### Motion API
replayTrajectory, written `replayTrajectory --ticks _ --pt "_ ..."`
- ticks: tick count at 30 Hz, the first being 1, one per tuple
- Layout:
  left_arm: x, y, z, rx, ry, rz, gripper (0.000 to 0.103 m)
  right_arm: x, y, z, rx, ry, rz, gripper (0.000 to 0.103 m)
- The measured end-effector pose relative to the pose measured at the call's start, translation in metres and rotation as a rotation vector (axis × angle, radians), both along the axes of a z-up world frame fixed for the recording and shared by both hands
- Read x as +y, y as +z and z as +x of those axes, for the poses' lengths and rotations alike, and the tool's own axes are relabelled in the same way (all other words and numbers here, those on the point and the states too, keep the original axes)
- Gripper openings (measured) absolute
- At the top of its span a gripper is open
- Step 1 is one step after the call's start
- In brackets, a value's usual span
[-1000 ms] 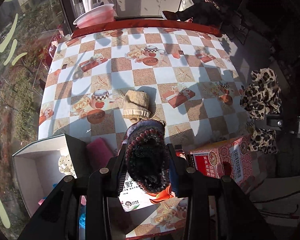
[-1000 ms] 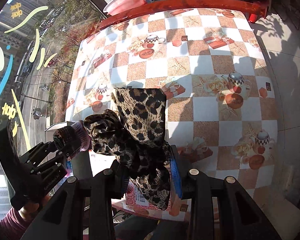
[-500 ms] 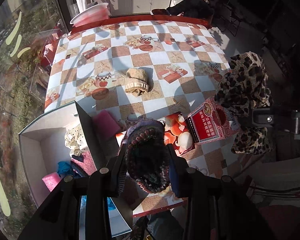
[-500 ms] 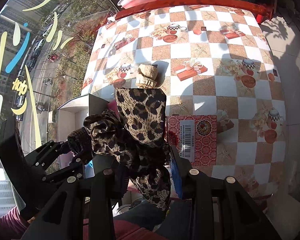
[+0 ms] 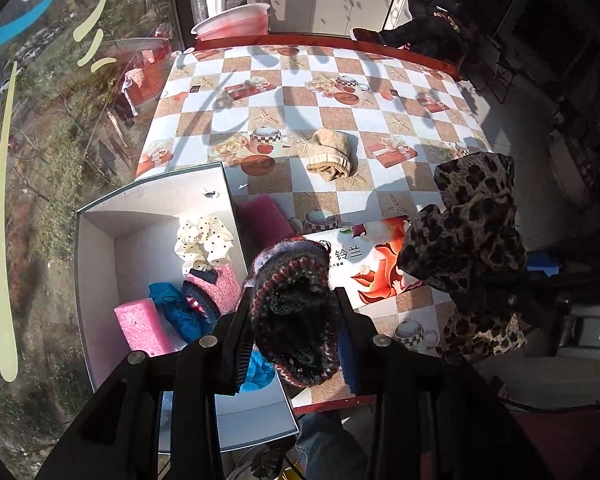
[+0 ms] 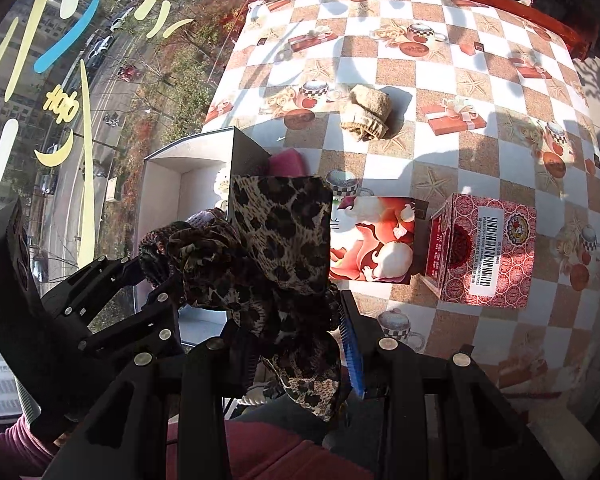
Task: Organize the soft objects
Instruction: 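Lift the striped hat and leopard scarf and carry both over the white box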
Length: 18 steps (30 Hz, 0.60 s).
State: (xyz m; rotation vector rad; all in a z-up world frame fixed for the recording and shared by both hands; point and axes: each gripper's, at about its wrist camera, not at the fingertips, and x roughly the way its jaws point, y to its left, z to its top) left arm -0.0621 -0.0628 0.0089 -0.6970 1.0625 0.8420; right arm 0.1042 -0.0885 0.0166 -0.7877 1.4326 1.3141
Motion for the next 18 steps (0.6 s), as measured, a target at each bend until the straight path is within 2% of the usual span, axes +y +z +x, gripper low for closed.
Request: replayTrajectory --ticks 18 --pt "0.003 -0.005 -0.063 -0.001 0.212 -0.012 0.040 0.022 -0.004 -0.056 -0.019 0.170 -0.014 0.037"
